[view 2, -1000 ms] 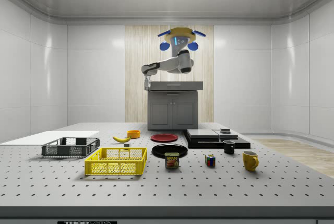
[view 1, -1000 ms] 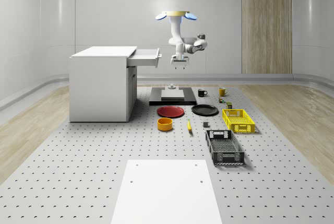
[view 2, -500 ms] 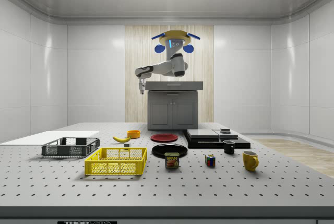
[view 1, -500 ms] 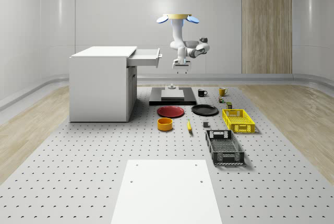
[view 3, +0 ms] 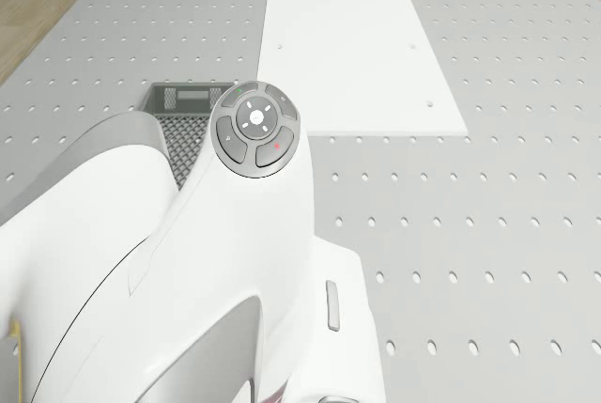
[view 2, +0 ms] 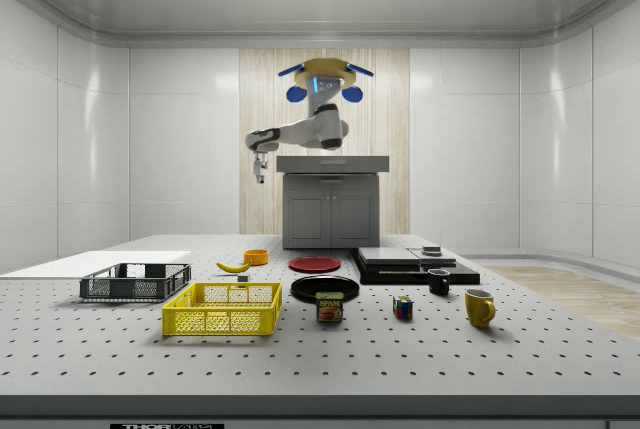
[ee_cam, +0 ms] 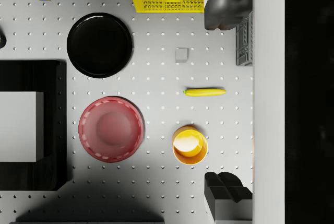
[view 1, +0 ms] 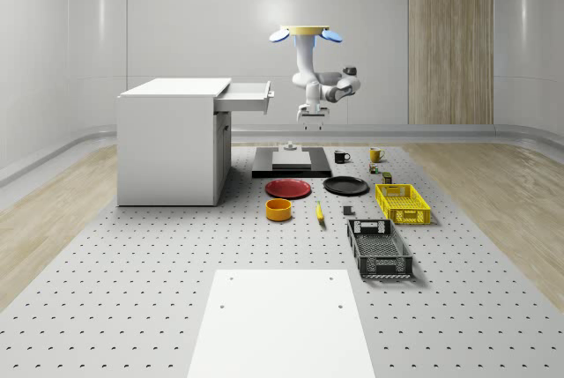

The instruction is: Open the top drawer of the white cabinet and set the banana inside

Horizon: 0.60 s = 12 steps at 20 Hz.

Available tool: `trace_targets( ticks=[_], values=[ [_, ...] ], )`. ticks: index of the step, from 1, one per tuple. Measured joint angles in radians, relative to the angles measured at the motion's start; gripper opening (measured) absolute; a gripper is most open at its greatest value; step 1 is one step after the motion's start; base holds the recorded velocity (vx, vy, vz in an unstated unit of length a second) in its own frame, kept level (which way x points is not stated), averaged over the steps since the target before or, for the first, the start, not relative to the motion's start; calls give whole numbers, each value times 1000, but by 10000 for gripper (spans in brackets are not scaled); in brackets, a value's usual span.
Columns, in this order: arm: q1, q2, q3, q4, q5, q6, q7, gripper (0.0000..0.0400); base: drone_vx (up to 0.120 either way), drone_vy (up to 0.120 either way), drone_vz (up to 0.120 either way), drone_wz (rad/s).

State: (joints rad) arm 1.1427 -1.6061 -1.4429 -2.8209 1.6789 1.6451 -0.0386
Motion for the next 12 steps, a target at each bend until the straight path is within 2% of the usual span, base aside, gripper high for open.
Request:
trace_targets(
  ticks=[12],
  values=[
    [0, -1, 0, 0, 0, 1, 0, 400, 120, 0, -120, 0]
  ],
)
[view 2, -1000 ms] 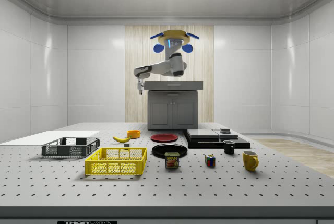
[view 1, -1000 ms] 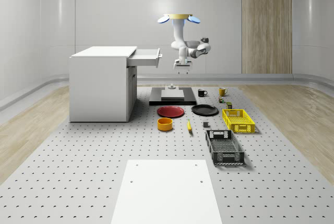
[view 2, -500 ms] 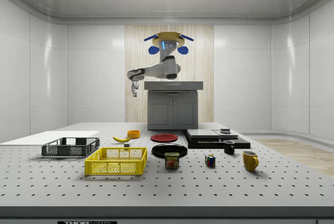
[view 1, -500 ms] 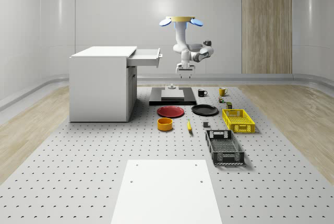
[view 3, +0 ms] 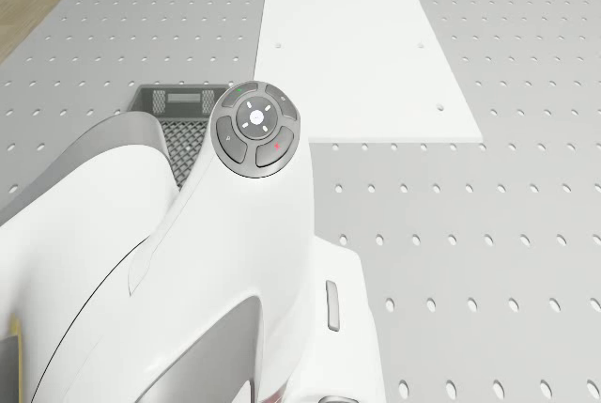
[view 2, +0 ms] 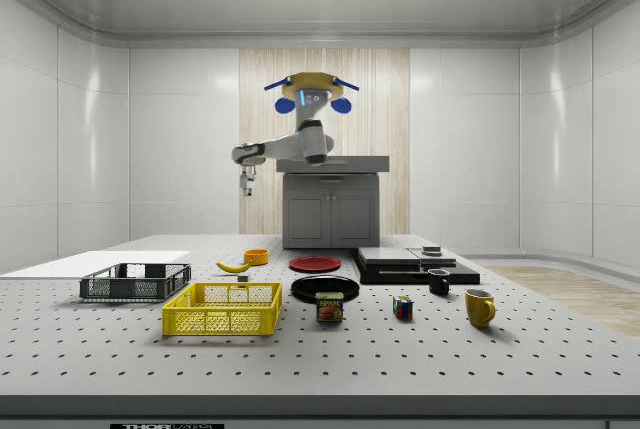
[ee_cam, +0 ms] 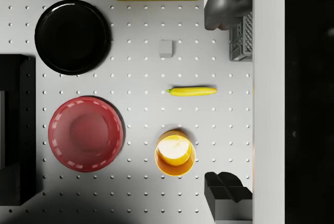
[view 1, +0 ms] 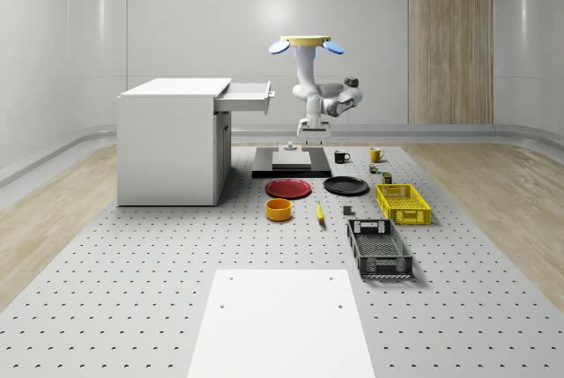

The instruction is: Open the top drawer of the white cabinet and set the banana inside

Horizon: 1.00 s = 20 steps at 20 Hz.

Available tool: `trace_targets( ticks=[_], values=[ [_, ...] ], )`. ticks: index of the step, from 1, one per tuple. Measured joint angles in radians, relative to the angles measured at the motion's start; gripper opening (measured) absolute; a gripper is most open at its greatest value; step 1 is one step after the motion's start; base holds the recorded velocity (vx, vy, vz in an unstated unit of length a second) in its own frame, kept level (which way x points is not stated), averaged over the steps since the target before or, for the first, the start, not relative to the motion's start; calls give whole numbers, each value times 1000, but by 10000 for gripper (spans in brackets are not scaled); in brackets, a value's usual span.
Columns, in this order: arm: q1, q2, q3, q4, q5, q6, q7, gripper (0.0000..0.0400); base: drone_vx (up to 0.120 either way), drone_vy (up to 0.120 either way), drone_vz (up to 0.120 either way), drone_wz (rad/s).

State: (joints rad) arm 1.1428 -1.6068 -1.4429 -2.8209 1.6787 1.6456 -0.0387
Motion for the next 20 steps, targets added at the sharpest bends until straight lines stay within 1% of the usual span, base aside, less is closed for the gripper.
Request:
trace_targets(
  ticks=[5, 9, 16, 20],
  values=[
    [0, 0, 0, 0, 0, 0, 0, 400, 120, 0, -120, 0],
    [0, 0, 0, 0, 0, 0, 0, 400, 120, 10, 0, 0],
    [0, -1, 0, 0, 0, 0, 0, 400, 120, 120, 0, 0],
    [0, -1, 0, 0, 0, 1, 0, 400, 120, 10, 0, 0]
  ],
)
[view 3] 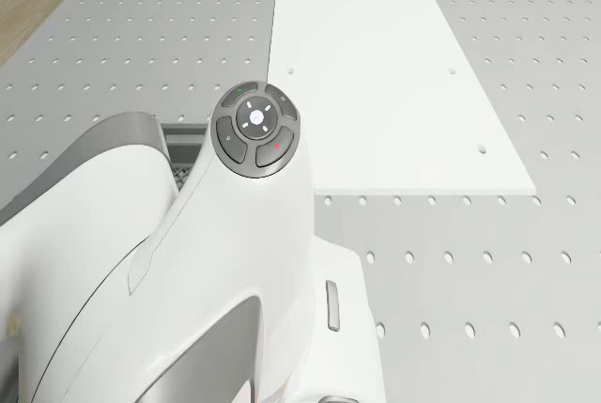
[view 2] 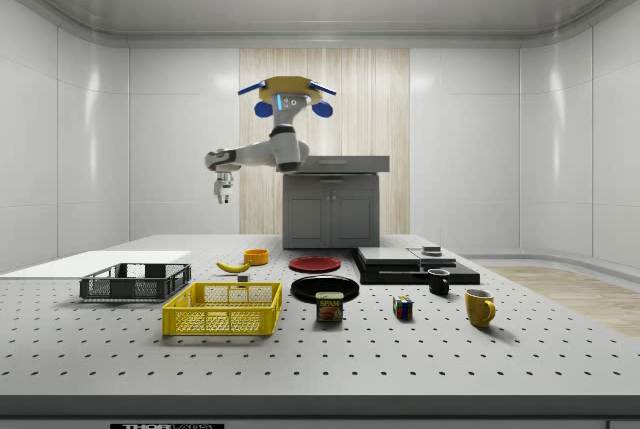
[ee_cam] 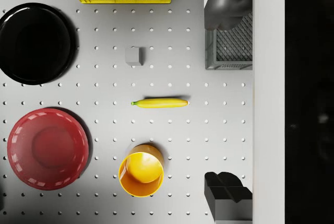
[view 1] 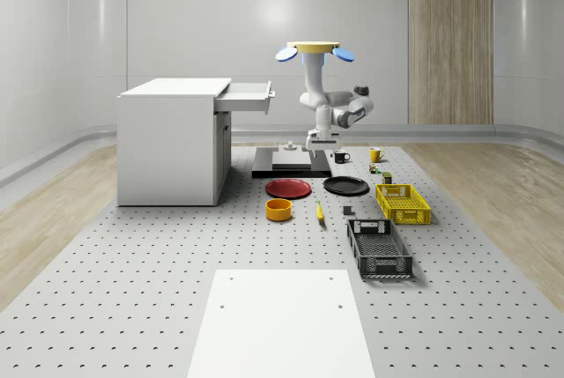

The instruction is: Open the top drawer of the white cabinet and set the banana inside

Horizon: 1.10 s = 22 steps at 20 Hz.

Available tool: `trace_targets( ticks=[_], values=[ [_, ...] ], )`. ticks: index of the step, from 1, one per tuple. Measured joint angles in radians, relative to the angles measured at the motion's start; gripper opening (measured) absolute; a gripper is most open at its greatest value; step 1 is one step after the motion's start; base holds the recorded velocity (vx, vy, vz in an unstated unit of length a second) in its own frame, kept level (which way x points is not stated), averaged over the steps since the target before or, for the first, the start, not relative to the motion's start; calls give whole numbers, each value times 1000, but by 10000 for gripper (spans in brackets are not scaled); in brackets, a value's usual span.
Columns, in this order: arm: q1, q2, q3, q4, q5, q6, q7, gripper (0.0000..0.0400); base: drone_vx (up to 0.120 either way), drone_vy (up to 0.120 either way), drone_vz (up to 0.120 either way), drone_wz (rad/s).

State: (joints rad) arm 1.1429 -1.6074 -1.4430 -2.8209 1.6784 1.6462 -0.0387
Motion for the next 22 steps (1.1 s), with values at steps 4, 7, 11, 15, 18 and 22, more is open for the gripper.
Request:
trace_targets(
  ticks=[4, 7, 11, 15, 18, 22],
  values=[
    [0, 0, 0, 0, 0, 0, 0, 400, 120, 0, 0, 0],
    [0, 0, 0, 0, 0, 0, 0, 400, 120, 0, 0, 0],
    [0, 0, 0, 0, 0, 0, 0, 400, 120, 0, 0, 0],
    [0, 0, 0, 0, 0, 0, 0, 400, 30, 0, -50, 0],
    [0, 0, 0, 0, 0, 0, 0, 400, -13, 0, -120, 0],
    [0, 0, 0, 0, 0, 0, 0, 400, -120, 0, -120, 0]
  ],
)
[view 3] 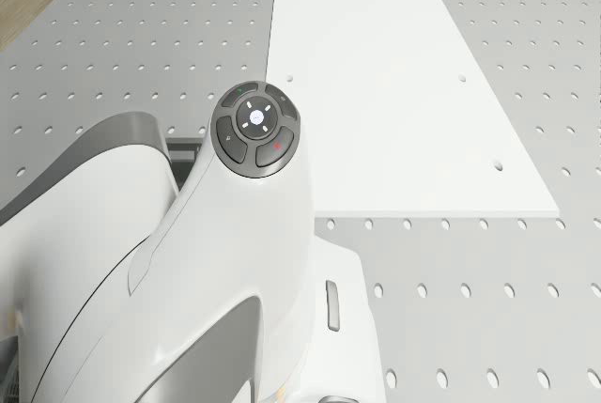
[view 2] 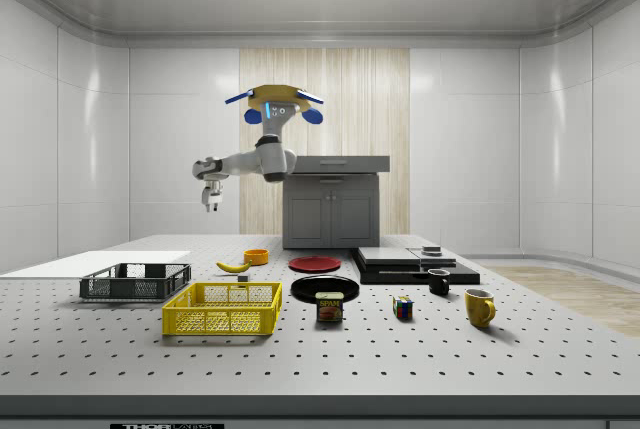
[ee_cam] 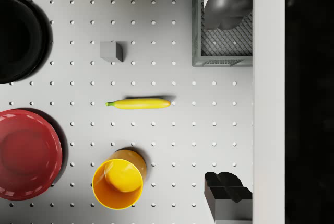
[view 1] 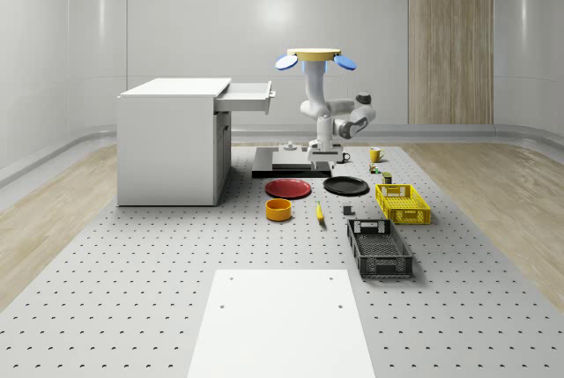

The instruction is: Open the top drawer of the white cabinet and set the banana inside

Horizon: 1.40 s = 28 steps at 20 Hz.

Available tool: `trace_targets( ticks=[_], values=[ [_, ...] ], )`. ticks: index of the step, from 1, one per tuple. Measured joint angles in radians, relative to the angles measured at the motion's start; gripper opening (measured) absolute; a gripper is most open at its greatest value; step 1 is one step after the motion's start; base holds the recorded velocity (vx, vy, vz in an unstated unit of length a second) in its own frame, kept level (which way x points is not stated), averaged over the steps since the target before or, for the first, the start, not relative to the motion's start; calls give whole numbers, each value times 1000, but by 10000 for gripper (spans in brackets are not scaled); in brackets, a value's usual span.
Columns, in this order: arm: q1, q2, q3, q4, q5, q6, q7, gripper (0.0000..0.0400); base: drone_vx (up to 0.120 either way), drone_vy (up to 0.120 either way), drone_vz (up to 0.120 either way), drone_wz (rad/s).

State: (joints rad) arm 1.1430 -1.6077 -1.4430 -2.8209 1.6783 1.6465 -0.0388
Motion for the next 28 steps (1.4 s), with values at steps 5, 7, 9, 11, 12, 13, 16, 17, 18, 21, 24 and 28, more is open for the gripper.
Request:
trace_targets(
  ticks=[5, 7, 9, 11, 12, 13, 16, 17, 18, 21, 24, 28],
  values=[
    [0, 0, 0, 0, 0, 0, 0, 400, -120, 0, -120, 0],
    [0, 0, 0, 0, 0, 0, 0, 400, -120, 0, -120, 0],
    [0, 0, 0, 0, 0, 0, 0, 400, -120, 0, -120, 0],
    [0, 0, 0, 0, 0, 0, 0, 400, -60, 0, -120, 0],
    [0, 0, 0, 0, 0, 0, 0, 400, 0, 0, -120, 0],
    [0, 0, 0, 0, 0, 0, 0, 400, -80, 0, -120, 0],
    [0, 0, 0, 0, 0, 0, 0, 400, -120, 0, -120, 0],
    [0, 0, 0, 0, 0, 0, 0, 400, -120, 0, -120, 0],
    [0, 0, 0, 0, 0, 0, 0, 400, -120, 0, -120, 0],
    [0, 0, 0, 0, 0, 0, 0, 400, -120, 0, -120, 0],
    [0, 0, 0, 0, 0, 0, 0, 400, -40, 0, -120, 0],
    [0, 0, 0, 0, 0, 0, 0, 400, 0, 0, -120, 0]
  ],
)
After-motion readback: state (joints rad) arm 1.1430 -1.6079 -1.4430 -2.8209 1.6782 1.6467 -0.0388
